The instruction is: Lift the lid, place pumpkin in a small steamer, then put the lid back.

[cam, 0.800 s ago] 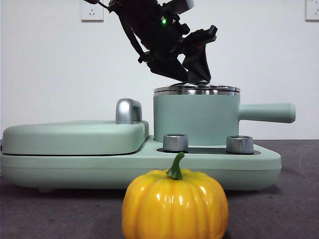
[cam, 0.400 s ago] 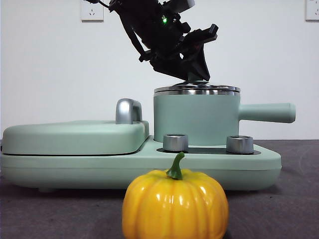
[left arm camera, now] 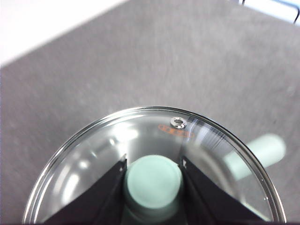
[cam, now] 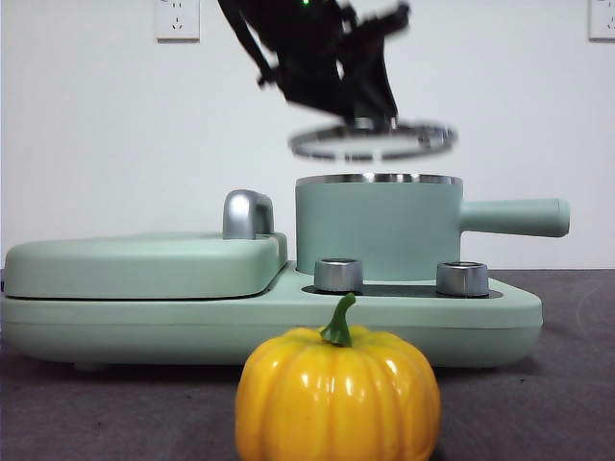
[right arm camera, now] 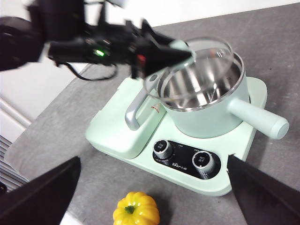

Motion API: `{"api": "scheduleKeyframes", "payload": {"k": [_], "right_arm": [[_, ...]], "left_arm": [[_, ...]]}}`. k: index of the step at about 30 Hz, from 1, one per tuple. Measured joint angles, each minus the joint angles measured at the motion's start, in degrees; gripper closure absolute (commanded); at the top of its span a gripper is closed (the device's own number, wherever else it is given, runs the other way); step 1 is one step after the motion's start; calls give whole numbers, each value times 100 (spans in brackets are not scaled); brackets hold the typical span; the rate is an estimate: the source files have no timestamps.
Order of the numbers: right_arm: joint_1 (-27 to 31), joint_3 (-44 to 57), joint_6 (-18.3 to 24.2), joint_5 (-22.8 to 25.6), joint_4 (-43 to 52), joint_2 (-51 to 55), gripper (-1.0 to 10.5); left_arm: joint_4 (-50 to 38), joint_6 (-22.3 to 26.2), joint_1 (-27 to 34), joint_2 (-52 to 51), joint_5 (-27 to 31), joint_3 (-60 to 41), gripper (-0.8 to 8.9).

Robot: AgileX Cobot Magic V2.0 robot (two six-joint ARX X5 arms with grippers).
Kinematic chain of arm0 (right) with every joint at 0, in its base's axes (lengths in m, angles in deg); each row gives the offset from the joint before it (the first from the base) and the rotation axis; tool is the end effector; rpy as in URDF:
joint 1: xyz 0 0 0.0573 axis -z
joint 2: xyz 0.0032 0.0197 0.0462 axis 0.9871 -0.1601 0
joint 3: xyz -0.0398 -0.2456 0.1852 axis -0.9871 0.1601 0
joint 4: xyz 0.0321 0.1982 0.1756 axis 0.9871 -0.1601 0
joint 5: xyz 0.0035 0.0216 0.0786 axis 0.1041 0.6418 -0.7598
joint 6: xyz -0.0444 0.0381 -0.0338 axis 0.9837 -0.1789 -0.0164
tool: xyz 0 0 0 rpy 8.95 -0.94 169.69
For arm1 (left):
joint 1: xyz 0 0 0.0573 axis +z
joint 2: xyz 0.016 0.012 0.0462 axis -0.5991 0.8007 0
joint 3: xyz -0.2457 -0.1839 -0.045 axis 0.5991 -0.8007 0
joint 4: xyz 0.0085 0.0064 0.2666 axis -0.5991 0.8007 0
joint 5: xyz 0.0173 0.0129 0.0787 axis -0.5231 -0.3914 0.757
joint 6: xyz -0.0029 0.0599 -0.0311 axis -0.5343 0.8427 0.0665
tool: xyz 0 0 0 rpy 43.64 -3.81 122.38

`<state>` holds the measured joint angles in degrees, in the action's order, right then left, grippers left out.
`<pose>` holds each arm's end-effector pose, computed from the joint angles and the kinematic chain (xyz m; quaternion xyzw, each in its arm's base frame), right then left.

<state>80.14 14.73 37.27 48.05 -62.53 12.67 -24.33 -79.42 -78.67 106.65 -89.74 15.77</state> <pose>0.0397 0.0329 0.3548 0.1681 0.2312 0.3209 0.9029 0.3222 -0.2953 0.3447 0.1073 0.1950 -0.4008 0.8887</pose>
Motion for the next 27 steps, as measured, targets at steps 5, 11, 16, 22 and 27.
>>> {"api": "scheduleKeyframes", "payload": {"k": [5, 11, 16, 22, 27], "right_arm": [[-7, 0, -190, -219, 2, -219, 448], [-323, 0, -446, -304, 2, -636, 449], [-944, 0, -686, -109, 111, -1047, 450], [-2026, 0, -1108, 592, 660, -1641, 451], [-3152, 0, -1421, 1394, 1086, -2341, 463]], "left_arm": [[284, 0, 31, -544, -11, 31, 696], [986, 105, 234, -896, -17, 33, 696], [1346, 247, 621, -1176, -15, 33, 696], [1399, 295, 1110, -1475, -11, 33, 696], [1545, 308, 1436, -1670, -15, 33, 696]]}}
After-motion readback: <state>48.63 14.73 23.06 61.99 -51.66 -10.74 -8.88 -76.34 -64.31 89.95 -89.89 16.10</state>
